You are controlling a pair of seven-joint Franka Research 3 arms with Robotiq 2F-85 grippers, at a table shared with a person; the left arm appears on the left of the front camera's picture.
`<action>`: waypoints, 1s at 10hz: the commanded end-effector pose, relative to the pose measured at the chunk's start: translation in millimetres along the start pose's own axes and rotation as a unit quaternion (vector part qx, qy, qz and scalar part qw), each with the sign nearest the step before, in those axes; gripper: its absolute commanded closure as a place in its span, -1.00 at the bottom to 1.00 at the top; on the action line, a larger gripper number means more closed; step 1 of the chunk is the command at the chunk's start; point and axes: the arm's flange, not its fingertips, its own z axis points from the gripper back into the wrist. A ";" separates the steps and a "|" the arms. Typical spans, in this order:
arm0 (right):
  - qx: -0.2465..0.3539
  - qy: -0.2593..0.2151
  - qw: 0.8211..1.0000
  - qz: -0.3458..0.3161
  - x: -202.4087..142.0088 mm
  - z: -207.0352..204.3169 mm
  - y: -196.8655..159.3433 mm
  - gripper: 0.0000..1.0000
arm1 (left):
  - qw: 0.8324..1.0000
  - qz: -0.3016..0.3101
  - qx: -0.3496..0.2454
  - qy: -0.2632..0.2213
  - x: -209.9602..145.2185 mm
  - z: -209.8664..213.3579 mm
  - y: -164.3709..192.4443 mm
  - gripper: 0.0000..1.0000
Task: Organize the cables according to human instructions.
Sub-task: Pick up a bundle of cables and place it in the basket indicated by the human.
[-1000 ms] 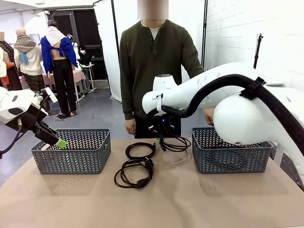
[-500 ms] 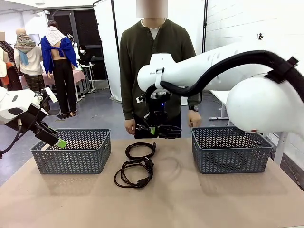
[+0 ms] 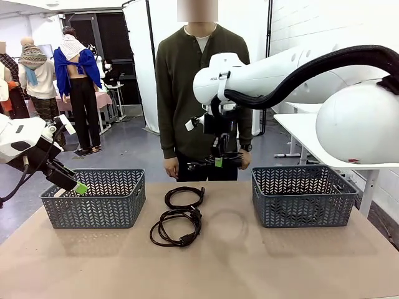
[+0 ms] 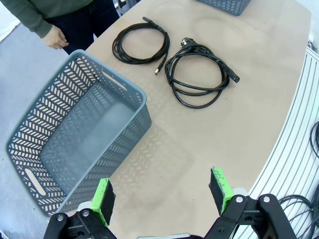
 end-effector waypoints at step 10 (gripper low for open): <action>0.003 -0.004 0.999 0.047 -40.0 16.4 4.1 1.00 | 1.000 0.002 -0.004 -0.006 -1.1 -0.3 1.8 -1.00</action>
